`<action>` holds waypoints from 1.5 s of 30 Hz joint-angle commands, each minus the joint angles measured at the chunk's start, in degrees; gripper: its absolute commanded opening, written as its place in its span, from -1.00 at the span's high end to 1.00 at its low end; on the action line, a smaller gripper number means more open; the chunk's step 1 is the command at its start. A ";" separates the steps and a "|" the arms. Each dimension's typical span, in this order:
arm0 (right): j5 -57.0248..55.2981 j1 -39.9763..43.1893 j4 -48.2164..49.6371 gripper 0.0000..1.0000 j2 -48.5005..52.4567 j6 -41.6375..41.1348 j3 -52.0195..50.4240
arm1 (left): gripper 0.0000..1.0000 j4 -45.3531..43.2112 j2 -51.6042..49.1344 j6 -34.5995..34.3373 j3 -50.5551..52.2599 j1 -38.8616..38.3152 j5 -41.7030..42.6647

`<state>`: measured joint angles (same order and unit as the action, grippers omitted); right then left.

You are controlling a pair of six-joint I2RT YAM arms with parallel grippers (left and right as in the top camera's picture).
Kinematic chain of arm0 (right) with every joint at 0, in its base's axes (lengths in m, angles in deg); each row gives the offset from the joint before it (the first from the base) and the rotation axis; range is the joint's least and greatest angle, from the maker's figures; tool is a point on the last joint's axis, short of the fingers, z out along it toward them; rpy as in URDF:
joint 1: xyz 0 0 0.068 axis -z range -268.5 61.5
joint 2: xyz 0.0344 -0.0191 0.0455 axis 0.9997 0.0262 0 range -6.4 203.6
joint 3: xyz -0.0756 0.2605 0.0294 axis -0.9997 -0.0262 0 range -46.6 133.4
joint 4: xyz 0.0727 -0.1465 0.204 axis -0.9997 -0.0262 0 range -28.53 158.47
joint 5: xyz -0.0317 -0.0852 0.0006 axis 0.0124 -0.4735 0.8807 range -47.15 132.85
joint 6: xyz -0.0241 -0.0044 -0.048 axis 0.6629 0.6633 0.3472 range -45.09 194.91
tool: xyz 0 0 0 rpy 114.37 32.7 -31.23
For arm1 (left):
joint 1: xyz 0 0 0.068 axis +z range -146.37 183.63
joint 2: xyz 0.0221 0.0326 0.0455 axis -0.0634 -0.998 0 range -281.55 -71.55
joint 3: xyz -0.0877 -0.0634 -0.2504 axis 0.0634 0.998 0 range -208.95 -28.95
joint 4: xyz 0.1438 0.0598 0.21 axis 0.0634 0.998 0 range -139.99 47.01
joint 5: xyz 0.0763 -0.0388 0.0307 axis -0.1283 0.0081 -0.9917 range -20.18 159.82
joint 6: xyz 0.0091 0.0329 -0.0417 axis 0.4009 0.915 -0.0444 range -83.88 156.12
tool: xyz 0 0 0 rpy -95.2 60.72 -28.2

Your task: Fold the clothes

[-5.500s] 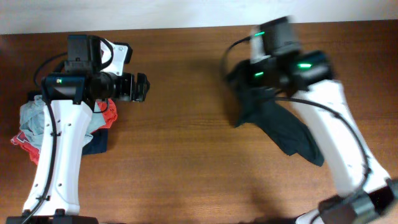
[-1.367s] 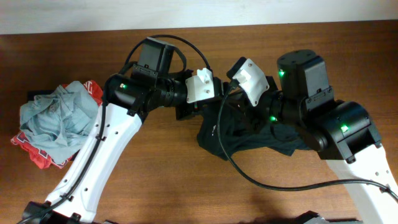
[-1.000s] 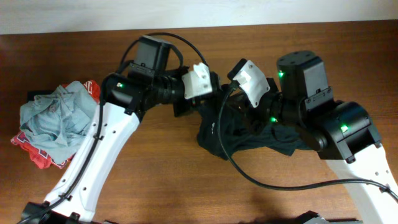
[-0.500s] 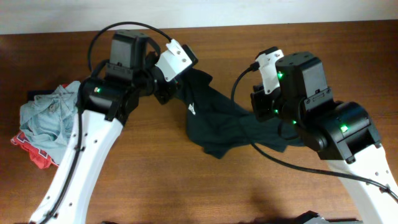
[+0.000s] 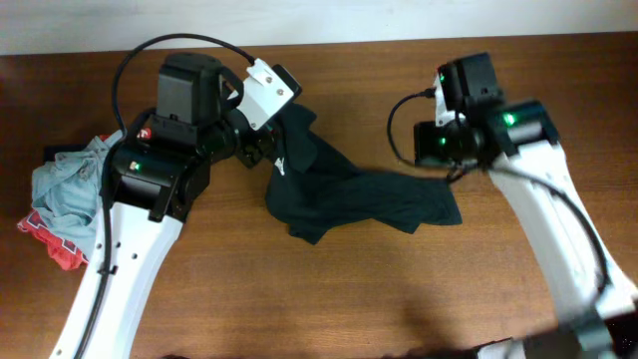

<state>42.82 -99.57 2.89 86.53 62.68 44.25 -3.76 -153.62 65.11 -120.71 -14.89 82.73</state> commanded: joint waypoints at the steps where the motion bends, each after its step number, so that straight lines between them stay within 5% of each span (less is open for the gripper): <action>1: 4.81 3.32 0.68 -0.11 6.16 -3.32 0.17 | 0.99 -0.11 1.53 -1.33 -1.09 -0.04 -0.94; 7: 6.05 6.69 3.48 -0.16 17.00 -1.29 0.17 | 0.99 -0.11 1.53 -1.33 -1.09 -0.04 -0.96; 12: 30.16 5.33 7.67 -0.35 20.87 13.97 0.13 | 0.99 0.04 1.53 -1.33 -1.09 -0.04 -0.94; 17: 38.56 4.15 7.32 -0.44 20.87 1.07 -0.02 | 1.00 0.04 1.53 -1.31 -1.09 -0.04 -0.94; 21: 46.73 3.26 7.50 -0.44 20.87 -0.55 -0.11 | 0.99 0.02 1.53 -1.29 -1.09 -0.04 -0.94; 31: 30.51 -1.84 9.99 -0.41 20.87 28.72 -0.17 | 0.99 -0.61 1.53 -1.29 -1.09 -0.04 -0.94; 38: 24.15 -4.63 15.17 -0.42 20.87 33.22 -0.33 | 0.99 -1.62 1.53 -1.29 -1.09 -0.04 -0.96; 41: 23.69 -4.66 16.55 -0.31 20.87 33.20 -0.33 | 0.99 -1.75 1.53 -1.29 -1.18 -0.04 -0.96; 45: 23.78 -4.66 18.47 0.27 20.87 33.18 -0.33 | 0.99 -2.12 2.32 -1.31 -2.34 -0.04 -0.94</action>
<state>67.87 -104.09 20.42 107.69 94.72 44.19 -5.29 -153.51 64.52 -120.73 -14.89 81.79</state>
